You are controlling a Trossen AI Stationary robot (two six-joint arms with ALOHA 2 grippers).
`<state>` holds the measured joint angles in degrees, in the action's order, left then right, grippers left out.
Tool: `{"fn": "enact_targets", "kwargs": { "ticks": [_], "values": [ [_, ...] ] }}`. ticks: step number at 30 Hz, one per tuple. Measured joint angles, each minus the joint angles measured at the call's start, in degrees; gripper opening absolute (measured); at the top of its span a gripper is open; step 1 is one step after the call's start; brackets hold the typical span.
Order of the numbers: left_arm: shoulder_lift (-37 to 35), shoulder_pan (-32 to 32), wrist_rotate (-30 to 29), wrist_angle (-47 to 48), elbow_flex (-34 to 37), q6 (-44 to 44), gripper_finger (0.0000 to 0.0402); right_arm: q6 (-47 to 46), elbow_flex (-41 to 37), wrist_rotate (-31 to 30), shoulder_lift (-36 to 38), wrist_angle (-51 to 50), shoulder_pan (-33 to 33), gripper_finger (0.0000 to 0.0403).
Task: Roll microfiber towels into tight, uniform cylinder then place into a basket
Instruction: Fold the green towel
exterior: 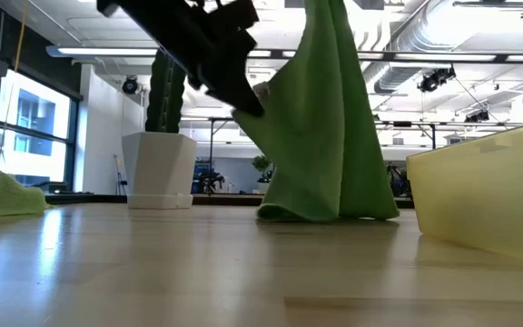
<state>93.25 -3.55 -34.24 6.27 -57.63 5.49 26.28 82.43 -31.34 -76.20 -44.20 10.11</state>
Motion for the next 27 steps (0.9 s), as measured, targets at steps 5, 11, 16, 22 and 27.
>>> {"fn": "enact_targets", "kwargs": {
  "ticks": [5,11,16,22,27],
  "values": [
    [-7.09,-0.37,-5.14,8.22,0.0,-2.25,0.0003,-2.26,-2.74,2.72,0.76,-0.08,0.02,0.0],
    [-15.66,-1.09,-11.88,18.23,0.0,-2.57,0.0001,-1.19,-18.28,2.8,6.92,17.93,-2.28,0.0],
    [-20.07,-0.84,-18.21,20.29,-0.03,-8.05,0.0001,2.42,-34.37,2.85,13.08,41.45,-5.94,0.0],
    [-22.34,2.44,-32.55,11.62,0.02,-26.13,0.0,22.78,-45.25,0.86,15.09,68.87,-11.08,0.0],
    [-23.41,6.86,-36.05,-6.13,0.04,-45.34,0.0,34.6,-43.31,0.11,15.02,79.28,-16.13,0.0]
  ]
}}
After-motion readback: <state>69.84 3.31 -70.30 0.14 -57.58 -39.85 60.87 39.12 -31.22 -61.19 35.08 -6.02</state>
